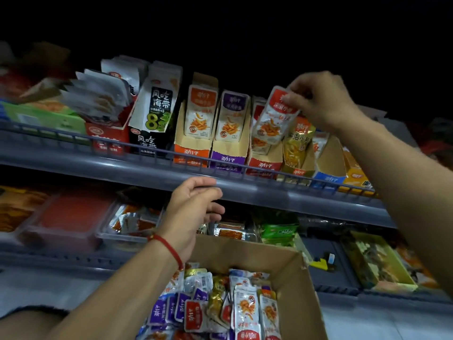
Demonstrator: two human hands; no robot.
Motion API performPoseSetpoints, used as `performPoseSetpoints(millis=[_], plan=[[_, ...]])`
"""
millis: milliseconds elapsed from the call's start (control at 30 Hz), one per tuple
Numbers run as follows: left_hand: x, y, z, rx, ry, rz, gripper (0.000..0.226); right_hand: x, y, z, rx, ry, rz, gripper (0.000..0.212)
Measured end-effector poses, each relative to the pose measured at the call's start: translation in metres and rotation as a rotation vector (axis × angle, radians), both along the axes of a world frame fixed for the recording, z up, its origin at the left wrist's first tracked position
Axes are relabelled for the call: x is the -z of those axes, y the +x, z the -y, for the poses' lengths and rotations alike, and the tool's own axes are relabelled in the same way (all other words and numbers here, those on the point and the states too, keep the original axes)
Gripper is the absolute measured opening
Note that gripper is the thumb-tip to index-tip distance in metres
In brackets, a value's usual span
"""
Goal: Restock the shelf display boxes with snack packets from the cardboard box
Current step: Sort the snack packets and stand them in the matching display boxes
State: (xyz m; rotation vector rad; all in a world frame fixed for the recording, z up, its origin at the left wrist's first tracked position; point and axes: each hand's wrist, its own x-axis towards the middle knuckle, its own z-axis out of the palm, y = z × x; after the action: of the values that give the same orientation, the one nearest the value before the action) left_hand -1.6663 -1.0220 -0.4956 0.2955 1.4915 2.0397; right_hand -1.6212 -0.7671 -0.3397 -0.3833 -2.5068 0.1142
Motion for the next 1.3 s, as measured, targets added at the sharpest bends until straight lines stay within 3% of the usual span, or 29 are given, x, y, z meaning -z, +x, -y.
performPoseSetpoints(millis=[300,633,967,1167,1300], plan=[[-0.001,-0.002,0.002,0.027,0.010,0.020,0.023,0.022,-0.032,-0.013,0.048,0.041,0.233,0.023],[0.000,-0.002,0.003,0.038,0.000,0.015,0.023,0.025,-0.047,-0.012,0.101,0.159,0.245,0.038],[0.004,0.001,0.004,0.060,-0.095,0.006,0.022,0.030,-0.045,-0.014,0.126,0.445,0.154,0.035],[0.010,0.006,0.002,0.108,-0.183,-0.049,0.019,0.038,-0.027,-0.011,0.064,0.479,0.044,0.028],[0.024,0.013,-0.002,0.202,-0.332,-0.114,0.017,0.056,0.011,0.010,-0.044,0.367,-0.027,0.023]])
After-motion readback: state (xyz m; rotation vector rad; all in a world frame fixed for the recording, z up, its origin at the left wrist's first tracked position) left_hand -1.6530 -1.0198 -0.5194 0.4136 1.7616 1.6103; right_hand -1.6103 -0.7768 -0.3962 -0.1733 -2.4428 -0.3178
